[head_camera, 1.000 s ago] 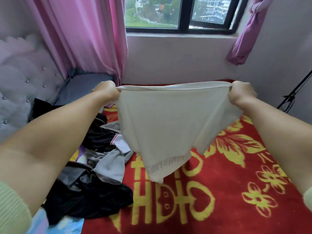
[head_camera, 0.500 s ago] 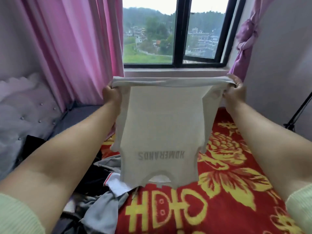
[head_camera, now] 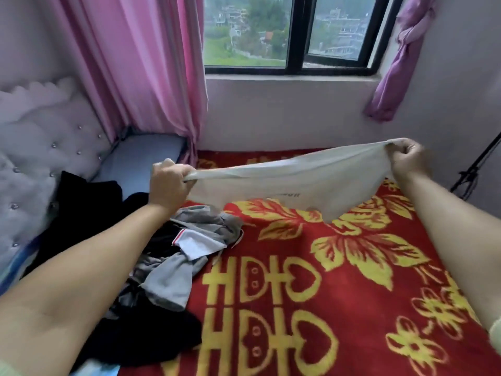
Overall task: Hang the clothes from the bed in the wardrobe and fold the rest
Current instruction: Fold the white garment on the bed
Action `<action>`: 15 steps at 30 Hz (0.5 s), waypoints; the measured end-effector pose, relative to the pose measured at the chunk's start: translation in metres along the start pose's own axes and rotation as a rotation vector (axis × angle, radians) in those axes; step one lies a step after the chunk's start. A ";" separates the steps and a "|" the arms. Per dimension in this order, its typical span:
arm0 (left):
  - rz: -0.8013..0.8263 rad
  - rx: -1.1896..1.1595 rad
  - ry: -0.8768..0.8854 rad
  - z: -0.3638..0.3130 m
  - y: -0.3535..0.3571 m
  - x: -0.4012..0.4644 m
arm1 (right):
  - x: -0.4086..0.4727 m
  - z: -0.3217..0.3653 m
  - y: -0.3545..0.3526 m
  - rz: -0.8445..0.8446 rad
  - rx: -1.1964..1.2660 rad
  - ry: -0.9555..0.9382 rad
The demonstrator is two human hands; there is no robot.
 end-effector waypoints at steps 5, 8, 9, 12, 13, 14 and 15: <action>0.314 0.373 0.457 -0.026 0.032 -0.155 | -0.092 -0.101 -0.046 0.507 -0.485 -0.091; 0.607 0.395 0.441 -0.060 0.042 -0.248 | -0.156 -0.166 -0.074 0.816 -0.641 -0.106; 0.679 0.398 0.428 -0.071 0.048 -0.278 | -0.176 -0.187 -0.084 0.926 -0.712 -0.096; 0.886 0.382 0.271 -0.093 0.056 -0.347 | -0.231 -0.240 -0.102 1.206 -0.882 -0.114; 0.920 0.375 0.235 -0.099 0.058 -0.363 | -0.246 -0.256 -0.106 1.273 -0.919 -0.122; 0.949 0.377 0.196 -0.106 0.059 -0.375 | -0.260 -0.269 -0.110 1.328 -0.957 -0.122; 0.991 0.367 0.164 -0.110 0.061 -0.388 | -0.272 -0.282 -0.114 1.372 -1.007 -0.108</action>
Point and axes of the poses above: each hand's wrist, its own x-axis towards the middle knuckle, its own y-axis out of the palm, z = x × y, the point moved 2 cm from there along x, towards the middle knuckle, and after that the axes turned 4 degrees about x, right-handed, at the moved point
